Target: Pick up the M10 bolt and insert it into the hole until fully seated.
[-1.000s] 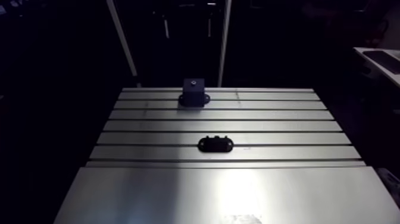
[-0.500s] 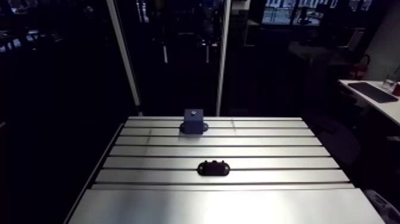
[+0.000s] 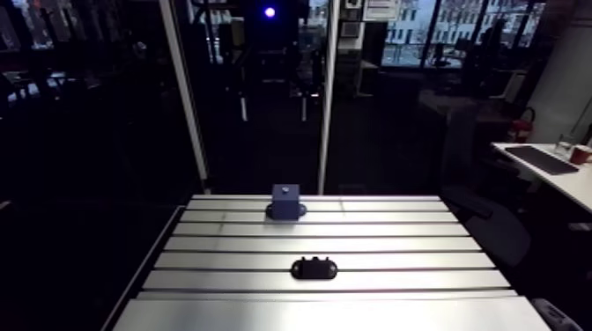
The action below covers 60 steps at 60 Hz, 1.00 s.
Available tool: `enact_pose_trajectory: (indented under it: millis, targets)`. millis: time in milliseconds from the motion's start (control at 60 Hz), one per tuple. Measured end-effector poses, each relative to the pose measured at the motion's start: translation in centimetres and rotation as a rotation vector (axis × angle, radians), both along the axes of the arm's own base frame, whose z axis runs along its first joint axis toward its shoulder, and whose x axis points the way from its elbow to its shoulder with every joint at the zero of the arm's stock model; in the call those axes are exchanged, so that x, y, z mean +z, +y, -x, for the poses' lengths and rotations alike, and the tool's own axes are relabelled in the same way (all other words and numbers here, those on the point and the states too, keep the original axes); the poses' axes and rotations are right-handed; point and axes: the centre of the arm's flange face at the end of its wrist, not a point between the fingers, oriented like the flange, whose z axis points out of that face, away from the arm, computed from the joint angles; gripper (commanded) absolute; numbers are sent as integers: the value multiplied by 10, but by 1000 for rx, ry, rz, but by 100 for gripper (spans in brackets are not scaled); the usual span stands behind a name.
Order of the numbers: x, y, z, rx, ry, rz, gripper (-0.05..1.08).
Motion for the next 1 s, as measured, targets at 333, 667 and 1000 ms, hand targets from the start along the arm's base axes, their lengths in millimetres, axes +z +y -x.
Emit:
enact_pose_trajectory:
  millis: [333, 667, 1000]
  targets:
    - [16, 0, 3, 3, 48, 0, 0]
    - [18, 0, 3, 3, 50, -1, 0]
    - [15, 0, 1, 3, 45, -2, 0]
